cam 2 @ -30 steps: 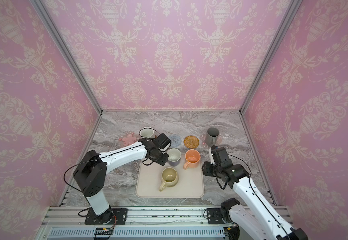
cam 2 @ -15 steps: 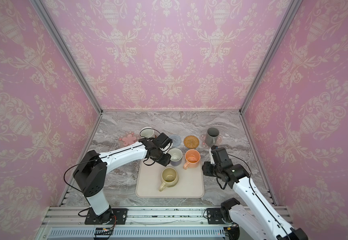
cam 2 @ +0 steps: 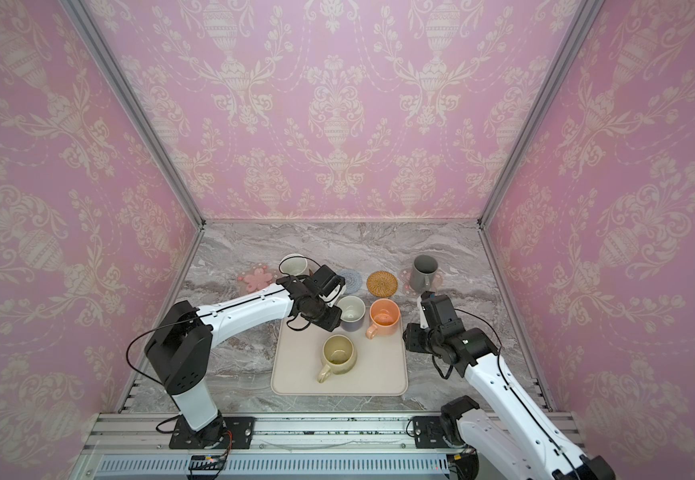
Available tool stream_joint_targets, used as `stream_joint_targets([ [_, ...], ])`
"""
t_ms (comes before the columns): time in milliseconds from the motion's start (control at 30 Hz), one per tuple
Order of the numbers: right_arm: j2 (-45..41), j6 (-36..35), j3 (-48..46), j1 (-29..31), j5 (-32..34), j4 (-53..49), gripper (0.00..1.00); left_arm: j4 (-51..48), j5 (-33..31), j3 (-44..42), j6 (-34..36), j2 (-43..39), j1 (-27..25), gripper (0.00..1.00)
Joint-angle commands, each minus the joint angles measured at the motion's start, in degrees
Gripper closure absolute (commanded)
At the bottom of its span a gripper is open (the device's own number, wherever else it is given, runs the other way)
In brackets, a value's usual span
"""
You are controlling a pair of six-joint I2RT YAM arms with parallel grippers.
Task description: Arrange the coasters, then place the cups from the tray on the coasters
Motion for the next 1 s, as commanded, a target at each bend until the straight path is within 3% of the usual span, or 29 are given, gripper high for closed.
stream_joint_targets([
  [0, -0.36, 0.78, 0.24, 0.4, 0.89, -1.14, 0.53, 0.13, 0.12, -0.8, 1.46, -1.52, 0.15, 0.6],
  [67, -0.72, 0.78, 0.07, 0.36, 0.88, -1.05, 0.53, -0.5, 0.72, -0.5, 1.57, -1.6, 0.09, 0.64],
  [333, 0.02, 0.61, -0.27, 0.56, 0.95, -0.73, 0.53, -1.03, 0.2, -1.23, 1.63, -1.5, -0.04, 0.64],
  [633, 0.38, 0.7, -0.28, 0.74, 1.15, -0.66, 0.53, -0.37, 0.93, 0.04, 2.36, -0.44, -0.13, 0.56],
  [967, -0.11, 0.87, -0.29, 1.01, 1.51, -0.91, 0.53, 1.98, 2.55, 0.28, 5.27, 1.01, -0.27, 0.55],
])
